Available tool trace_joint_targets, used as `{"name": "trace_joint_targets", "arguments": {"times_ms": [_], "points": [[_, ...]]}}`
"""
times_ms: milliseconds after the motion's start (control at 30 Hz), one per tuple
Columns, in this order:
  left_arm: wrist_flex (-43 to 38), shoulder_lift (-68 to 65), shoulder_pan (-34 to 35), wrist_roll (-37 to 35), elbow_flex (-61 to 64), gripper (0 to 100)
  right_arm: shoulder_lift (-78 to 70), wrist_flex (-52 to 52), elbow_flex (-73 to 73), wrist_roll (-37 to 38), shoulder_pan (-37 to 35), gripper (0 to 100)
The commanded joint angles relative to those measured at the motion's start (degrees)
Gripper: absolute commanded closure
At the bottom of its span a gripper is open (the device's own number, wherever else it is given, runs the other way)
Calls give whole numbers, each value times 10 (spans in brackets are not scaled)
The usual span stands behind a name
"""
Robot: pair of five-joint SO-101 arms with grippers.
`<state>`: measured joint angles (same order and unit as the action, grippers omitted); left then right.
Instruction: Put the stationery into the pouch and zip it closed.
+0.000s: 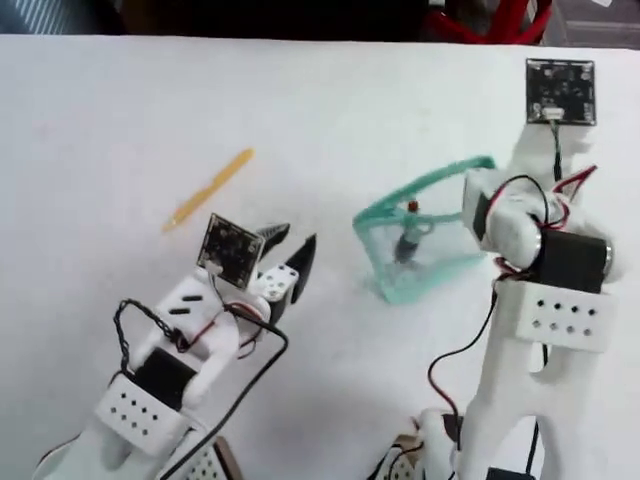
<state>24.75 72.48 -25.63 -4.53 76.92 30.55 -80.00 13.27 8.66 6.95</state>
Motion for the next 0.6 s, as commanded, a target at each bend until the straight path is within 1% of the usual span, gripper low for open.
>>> {"name": "trace_joint_targets", "arguments": {"times_ms": [0, 67, 133, 167, 233, 300, 367, 433, 500, 567], "points": [[-38, -2, -15, -6, -101, 887, -28, -13, 41, 6, 6, 980], [-38, -3, -34, -6, -153, 901, -15, -19, 43, 6, 6, 980], [-37, -16, -57, -6, -177, 902, -12, -16, 48, 6, 6, 980], [-39, -35, -65, -6, -179, 902, -13, -7, 59, 7, 6, 979], [-46, -90, -73, -7, -174, 902, -29, 49, 98, 13, 7, 979], [-58, -163, -74, -8, -175, 902, -57, 73, 114, 47, 13, 979], [-80, -229, -75, -33, -178, 902, -73, 74, 99, 69, 49, 979], [-105, -275, -81, -57, -178, 899, -73, 65, 45, 62, 120, 979], [-113, -304, -103, -60, -178, 880, -76, 40, -10, 48, 185, 977], [-119, -315, -132, -60, -179, 872, -80, 4, -33, 50, 181, 974]]}}
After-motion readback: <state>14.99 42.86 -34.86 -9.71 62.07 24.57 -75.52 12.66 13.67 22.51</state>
